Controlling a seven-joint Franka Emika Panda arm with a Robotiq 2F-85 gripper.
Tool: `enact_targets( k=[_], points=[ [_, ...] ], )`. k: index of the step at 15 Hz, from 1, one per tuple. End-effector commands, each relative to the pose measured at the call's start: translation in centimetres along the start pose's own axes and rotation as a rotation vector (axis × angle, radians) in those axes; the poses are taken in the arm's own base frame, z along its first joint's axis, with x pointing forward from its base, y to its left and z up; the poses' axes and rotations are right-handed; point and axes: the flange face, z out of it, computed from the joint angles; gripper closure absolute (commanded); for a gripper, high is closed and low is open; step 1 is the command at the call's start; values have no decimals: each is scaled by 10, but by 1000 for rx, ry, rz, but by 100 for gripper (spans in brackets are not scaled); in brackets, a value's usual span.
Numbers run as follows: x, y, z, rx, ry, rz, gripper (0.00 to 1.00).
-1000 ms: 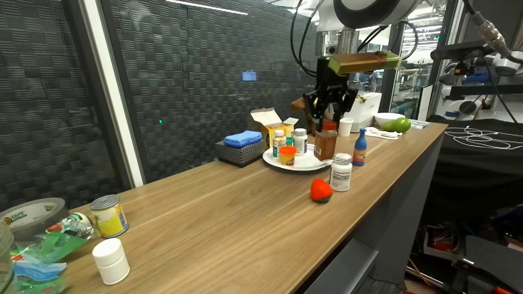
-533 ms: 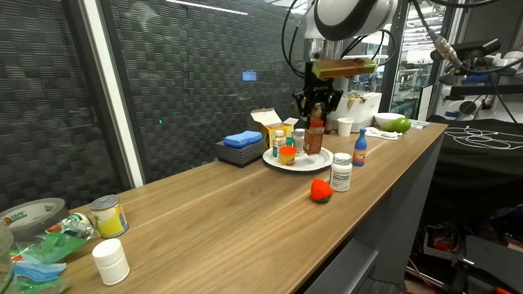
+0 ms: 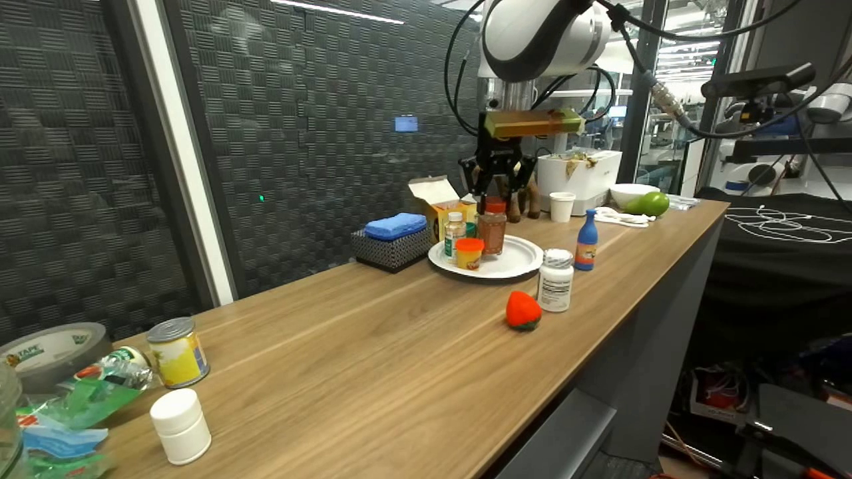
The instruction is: Place the containers and strawberry on the counter onto the white plate
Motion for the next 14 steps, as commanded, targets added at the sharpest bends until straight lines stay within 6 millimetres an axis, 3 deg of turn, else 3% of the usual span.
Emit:
enact_targets(
  k=[1, 8, 9, 10, 13, 14],
  points=[
    [14, -9, -8, 30, -2, -2, 76],
    [17, -14, 3, 30, -21, -6, 76],
    [17, -15, 2, 15, -4, -17, 26],
    [16, -16, -2, 12, 6, -26, 25],
    [11, -20, -25, 15, 31, -51, 3],
    [7, -21, -35, 18, 42, -57, 0]
  ],
)
